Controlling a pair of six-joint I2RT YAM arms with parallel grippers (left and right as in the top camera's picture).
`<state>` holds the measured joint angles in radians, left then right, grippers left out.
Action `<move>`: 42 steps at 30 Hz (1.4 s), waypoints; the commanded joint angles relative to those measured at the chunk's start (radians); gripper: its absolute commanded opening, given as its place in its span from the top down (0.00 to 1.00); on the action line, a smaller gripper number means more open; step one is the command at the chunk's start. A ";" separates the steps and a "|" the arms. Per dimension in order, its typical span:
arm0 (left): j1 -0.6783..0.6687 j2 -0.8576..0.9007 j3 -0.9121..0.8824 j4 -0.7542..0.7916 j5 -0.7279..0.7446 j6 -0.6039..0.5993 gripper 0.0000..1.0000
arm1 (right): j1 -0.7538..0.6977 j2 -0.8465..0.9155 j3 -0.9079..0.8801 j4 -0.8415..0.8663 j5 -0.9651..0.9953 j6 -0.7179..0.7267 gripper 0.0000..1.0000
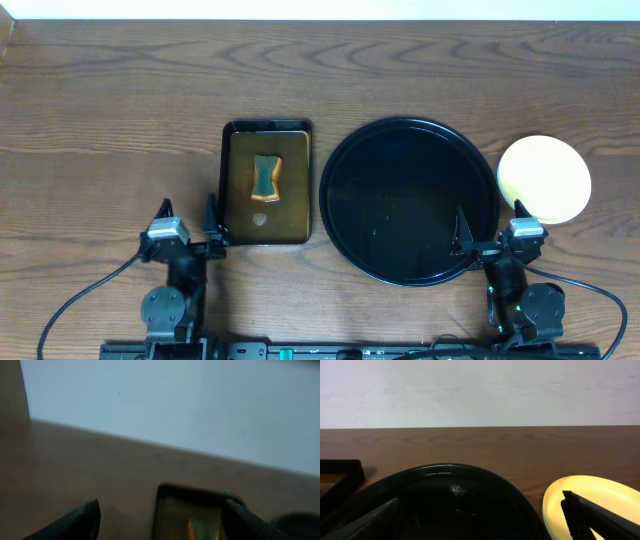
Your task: Clean dirty plates on tray and stack at the side
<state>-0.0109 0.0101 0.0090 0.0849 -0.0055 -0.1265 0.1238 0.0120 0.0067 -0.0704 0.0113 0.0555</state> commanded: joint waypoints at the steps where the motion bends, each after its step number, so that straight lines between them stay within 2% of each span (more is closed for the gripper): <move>1: 0.004 -0.008 -0.005 -0.052 0.006 0.020 0.22 | -0.006 -0.005 -0.001 -0.004 -0.001 -0.008 0.01; 5: 0.004 -0.008 -0.005 -0.158 0.005 0.021 0.22 | -0.006 -0.005 -0.001 -0.004 -0.001 -0.008 0.01; 42: 0.004 -0.006 -0.005 -0.156 0.006 0.021 0.22 | -0.006 -0.005 -0.001 -0.004 -0.001 -0.008 0.01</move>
<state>-0.0109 0.0101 0.0174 -0.0257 0.0166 -0.1223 0.1238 0.0120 0.0067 -0.0704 0.0113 0.0555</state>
